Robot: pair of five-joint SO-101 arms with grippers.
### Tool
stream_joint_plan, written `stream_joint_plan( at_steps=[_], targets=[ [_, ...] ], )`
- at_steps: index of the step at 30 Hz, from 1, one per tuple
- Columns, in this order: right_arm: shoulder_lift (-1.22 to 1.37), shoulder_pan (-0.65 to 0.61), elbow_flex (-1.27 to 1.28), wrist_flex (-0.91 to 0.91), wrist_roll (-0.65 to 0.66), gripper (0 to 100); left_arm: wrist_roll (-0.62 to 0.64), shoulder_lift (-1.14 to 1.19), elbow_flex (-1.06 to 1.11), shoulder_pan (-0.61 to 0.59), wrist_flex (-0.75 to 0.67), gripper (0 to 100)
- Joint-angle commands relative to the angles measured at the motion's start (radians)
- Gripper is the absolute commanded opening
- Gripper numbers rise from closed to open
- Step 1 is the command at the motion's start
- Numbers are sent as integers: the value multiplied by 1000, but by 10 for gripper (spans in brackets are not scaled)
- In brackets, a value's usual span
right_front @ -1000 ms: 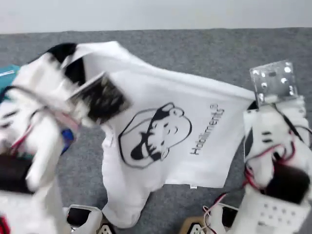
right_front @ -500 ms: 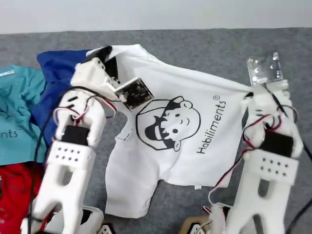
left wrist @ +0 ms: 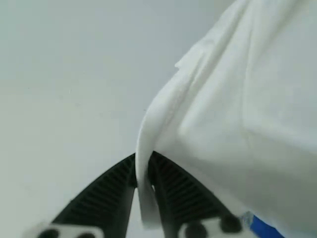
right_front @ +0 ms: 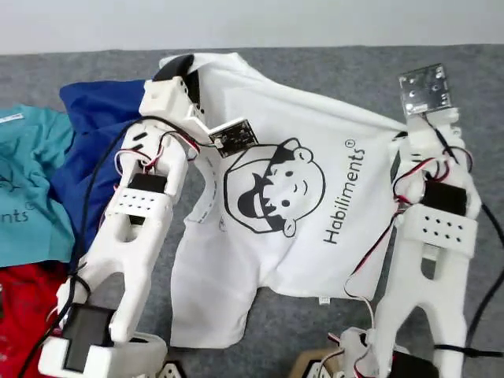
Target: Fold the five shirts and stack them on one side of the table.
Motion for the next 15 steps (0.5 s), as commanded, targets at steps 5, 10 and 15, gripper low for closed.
stream_joint_plan(
  at_steps=[5,10,15],
  targets=[
    [-1,4,-66,114,5,9,-5,-100,67,14,81,32],
    [1,4,-64,183,3,9,127,-276,188,60,358,115],
    [1,4,-64,252,3,9,245,-402,202,60,605,115]
  ],
)
